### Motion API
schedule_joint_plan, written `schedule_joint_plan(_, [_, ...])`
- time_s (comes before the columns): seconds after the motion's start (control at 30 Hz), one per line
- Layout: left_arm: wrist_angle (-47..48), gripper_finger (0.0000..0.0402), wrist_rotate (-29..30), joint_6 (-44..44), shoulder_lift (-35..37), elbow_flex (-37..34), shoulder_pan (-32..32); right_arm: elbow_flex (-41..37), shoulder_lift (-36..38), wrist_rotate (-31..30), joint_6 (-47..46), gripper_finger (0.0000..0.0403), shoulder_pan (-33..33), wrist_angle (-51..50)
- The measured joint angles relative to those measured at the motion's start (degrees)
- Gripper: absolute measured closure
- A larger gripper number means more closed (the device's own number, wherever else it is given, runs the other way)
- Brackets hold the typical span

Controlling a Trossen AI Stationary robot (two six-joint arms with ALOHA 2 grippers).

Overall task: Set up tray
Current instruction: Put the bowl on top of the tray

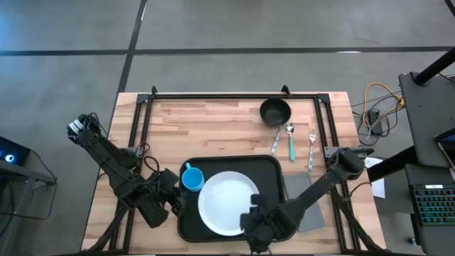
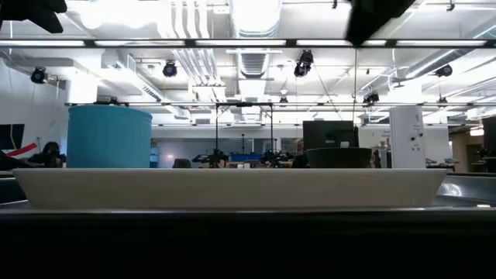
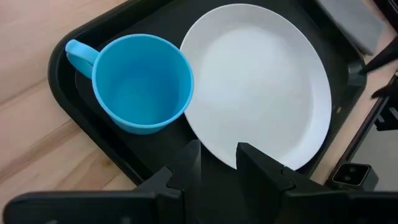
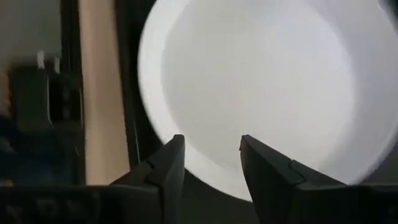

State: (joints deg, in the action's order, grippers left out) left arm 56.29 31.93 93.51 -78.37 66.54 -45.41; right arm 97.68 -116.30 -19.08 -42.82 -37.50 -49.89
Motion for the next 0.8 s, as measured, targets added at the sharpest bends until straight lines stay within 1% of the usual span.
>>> schedule_joint_plan(0.1, [-0.2,0.0317,0.0,-0.9,0.0,0.0,-0.1,-0.8,2.8,-0.2,-10.5,0.0267,2.7,-0.7])
schedule_joint_plan(0.17, [-0.3,0.0317,0.0,-1.4,0.0,0.0,-0.3,-1.7,4.5,-0.2,-15.0,0.0272,5.6,-0.9])
schedule_joint_plan(0.23, [-0.2,0.0317,0.0,-1.5,0.0,0.0,-0.3,-2.5,6.2,-0.3,-16.8,0.0276,8.6,-2.2])
schedule_joint_plan(0.33, [-0.2,0.0317,0.0,-1.5,0.0,0.0,-0.3,-3.3,9.2,-0.2,-17.1,0.0280,14.1,-7.6])
schedule_joint_plan(0.43, [-0.2,0.0317,0.0,-1.5,0.0,0.0,-0.3,-3.9,12.1,-0.3,-14.3,0.0278,20.8,-16.4])
schedule_joint_plan(0.53, [-0.2,0.0317,0.0,-1.5,0.0,0.0,-0.3,-4.5,13.6,-0.7,-8.8,0.0272,28.1,-22.6])
schedule_joint_plan(0.6, [-0.2,0.0317,0.0,-1.5,0.0,0.0,-0.3,-4.5,13.9,-0.6,-4.6,0.0267,32.5,-24.4])
schedule_joint_plan(0.7, [-0.2,0.0317,0.3,-1.5,0.0,0.0,-0.3,-4.8,13.8,-0.6,2.2,0.0254,38.3,-24.6])
schedule_joint_plan(0.8, [-0.1,0.0317,2.4,-1.3,0.0,-0.1,-0.3,-5.4,12.4,-1.9,8.6,0.0235,43.9,-24.3])
